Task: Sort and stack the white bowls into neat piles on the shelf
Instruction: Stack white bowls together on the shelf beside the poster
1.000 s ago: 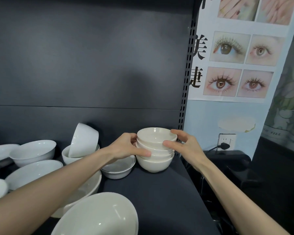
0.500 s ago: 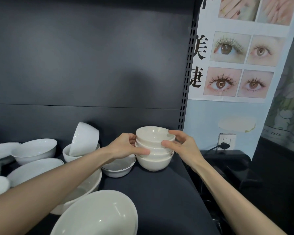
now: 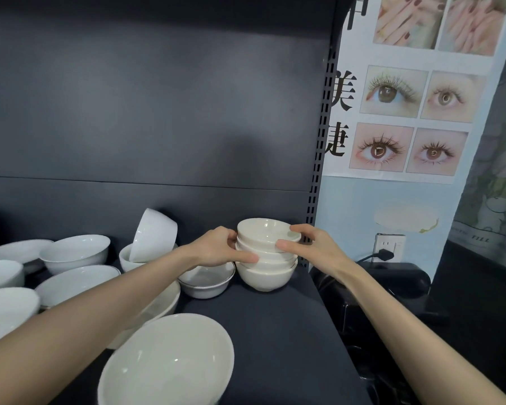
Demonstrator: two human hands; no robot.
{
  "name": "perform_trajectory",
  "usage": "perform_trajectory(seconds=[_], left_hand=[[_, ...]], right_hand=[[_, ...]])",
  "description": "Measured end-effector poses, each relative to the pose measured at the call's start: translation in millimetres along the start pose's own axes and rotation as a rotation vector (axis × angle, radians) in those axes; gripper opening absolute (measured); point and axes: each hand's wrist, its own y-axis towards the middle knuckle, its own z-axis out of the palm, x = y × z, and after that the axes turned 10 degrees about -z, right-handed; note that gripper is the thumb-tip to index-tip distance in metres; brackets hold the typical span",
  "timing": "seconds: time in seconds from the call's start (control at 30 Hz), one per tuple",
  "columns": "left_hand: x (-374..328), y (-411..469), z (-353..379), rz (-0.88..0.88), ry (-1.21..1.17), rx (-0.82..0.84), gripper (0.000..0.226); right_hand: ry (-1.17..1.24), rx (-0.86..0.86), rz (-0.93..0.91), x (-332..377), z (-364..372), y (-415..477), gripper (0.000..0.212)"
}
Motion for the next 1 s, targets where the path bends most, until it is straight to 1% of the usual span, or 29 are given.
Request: perform_trajectory(seconds=[0.1,0.13,0.2,0.3,0.43,0.6,0.77,0.87,1.0], left_hand=[[-9.1,-7.7,-8.5,0.005,0.211,-0.066,0.051],[-13.0,-11.6,-12.7,0.017,0.285,-0.082,0.047],[-21.9,-21.9,-23.2,0.038,0.444,-0.1,0.05],[-33.1,-38.5,-42.6,0.049,0.62,-0.124,0.053],[-34.1,-64.6,-67.7,0.062,0.67,-0.171,0.055],[-12.3,-109.3,-84.9,0.089,0.736,-0.211,0.054],[27.0,-157.3,-92.8,0.103,0.718,-0.181,0.052],[55.2,-178.0,-92.1,0.139,0.682,-0.183,0.05],[83.0,-198.3,-85.0,0.141,0.633,-0.172,0.05]], right_hand=[[-0.182,0.062,-0.033,9.1,-9.6,3.8,0.067],[-0.257,0.075,-0.058,14.1,-13.2,5.9,0.064],[-0.421,0.114,-0.101,28.9,-19.7,8.9,0.057],[-0.603,0.18,-0.128,55.5,-24.8,9.7,0.054],[-0.702,0.176,-0.198,87.8,-19.2,1.9,0.05],[-0.721,0.15,-0.229,116.1,7.8,-23.3,0.048],[-0.681,0.166,-0.185,139.3,49.5,-64.0,0.047],[-0.604,0.137,-0.147,147.0,73.0,-92.5,0.047],[-0.474,0.15,-0.068,150.4,94.1,-126.9,0.056]])
